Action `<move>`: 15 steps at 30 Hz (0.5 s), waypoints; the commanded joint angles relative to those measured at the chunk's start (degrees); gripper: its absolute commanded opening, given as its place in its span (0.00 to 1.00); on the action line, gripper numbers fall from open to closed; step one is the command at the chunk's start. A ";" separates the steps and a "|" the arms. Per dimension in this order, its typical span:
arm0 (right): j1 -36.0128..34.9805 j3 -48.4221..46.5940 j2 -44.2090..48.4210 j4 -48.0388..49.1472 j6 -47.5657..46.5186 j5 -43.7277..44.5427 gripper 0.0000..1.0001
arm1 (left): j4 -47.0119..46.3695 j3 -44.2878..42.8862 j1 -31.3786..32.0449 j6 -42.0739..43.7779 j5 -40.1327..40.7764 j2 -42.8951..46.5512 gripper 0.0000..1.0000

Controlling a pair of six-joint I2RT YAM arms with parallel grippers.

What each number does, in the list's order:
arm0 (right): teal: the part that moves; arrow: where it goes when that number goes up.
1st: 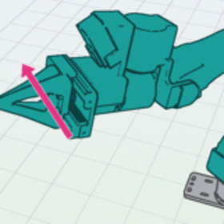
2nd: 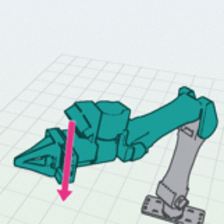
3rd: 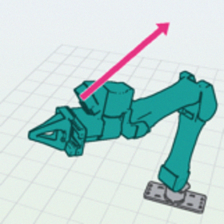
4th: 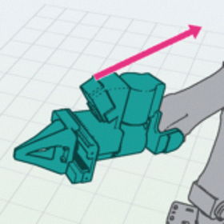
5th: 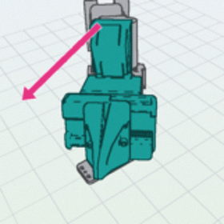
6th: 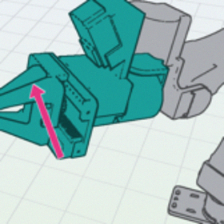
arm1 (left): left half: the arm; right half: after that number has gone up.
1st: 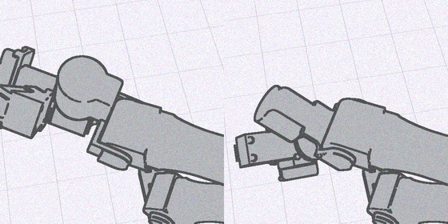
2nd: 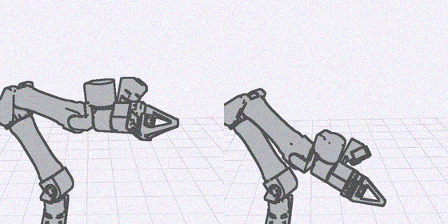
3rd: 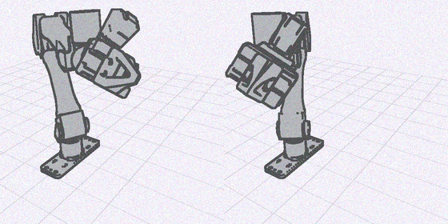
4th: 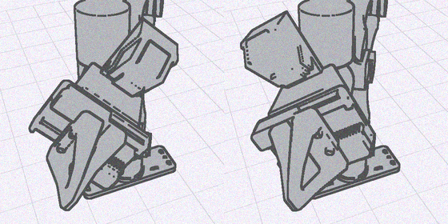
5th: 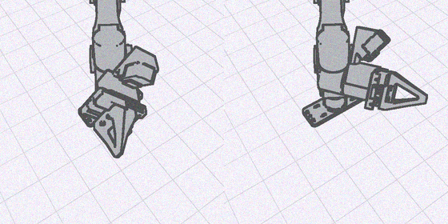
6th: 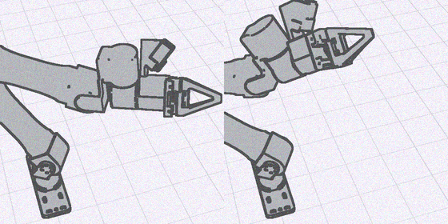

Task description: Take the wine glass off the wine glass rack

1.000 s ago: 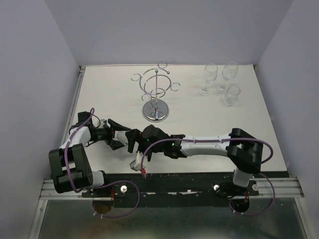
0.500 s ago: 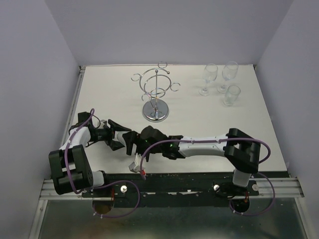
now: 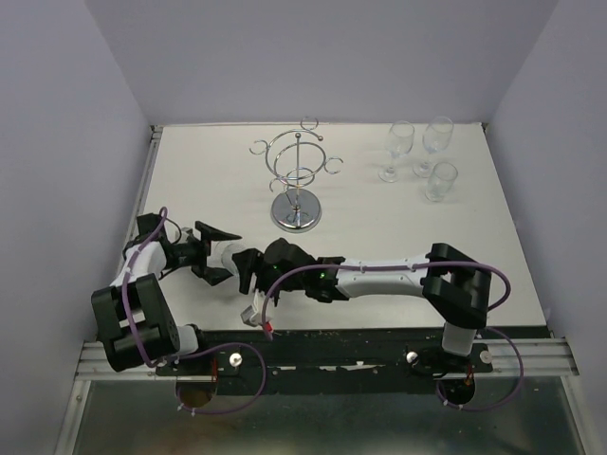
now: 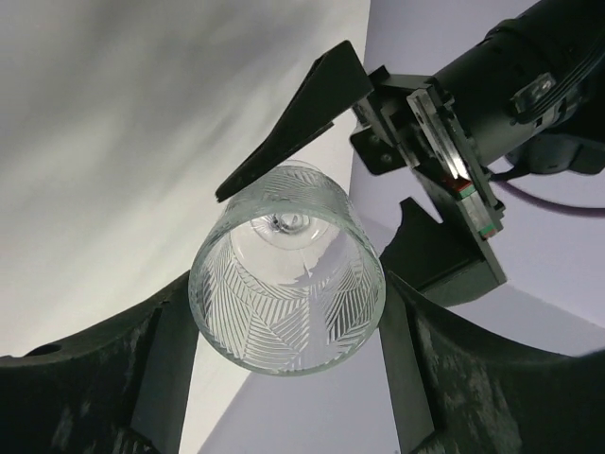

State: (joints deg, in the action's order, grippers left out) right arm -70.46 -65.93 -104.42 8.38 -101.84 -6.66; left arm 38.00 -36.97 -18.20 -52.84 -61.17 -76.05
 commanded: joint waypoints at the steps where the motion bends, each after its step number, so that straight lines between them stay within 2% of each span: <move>1: -0.56 -1.13 -0.17 0.32 5.24 2.25 0.45 | -3.46 -2.32 -4.65 -2.36 -0.80 -0.67 0.99; 8: -0.38 1.15 3.25 -0.82 16.22 3.84 0.45 | -4.34 -2.40 -8.00 -1.48 0.96 1.17 0.99; 11: -0.30 2.21 6.41 -4.15 26.13 1.83 0.41 | -2.85 -3.37 -8.17 1.41 1.92 1.17 0.99; 15: -0.12 2.47 11.68 -13.19 39.15 -1.60 0.34 | -1.70 -5.74 -8.08 3.35 3.95 1.26 0.99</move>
State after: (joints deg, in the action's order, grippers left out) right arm -70.43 -63.44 -100.18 1.72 -78.24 -4.71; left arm 35.33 -39.33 -25.82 -52.29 -60.03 -76.05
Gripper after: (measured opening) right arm 0.755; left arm 0.987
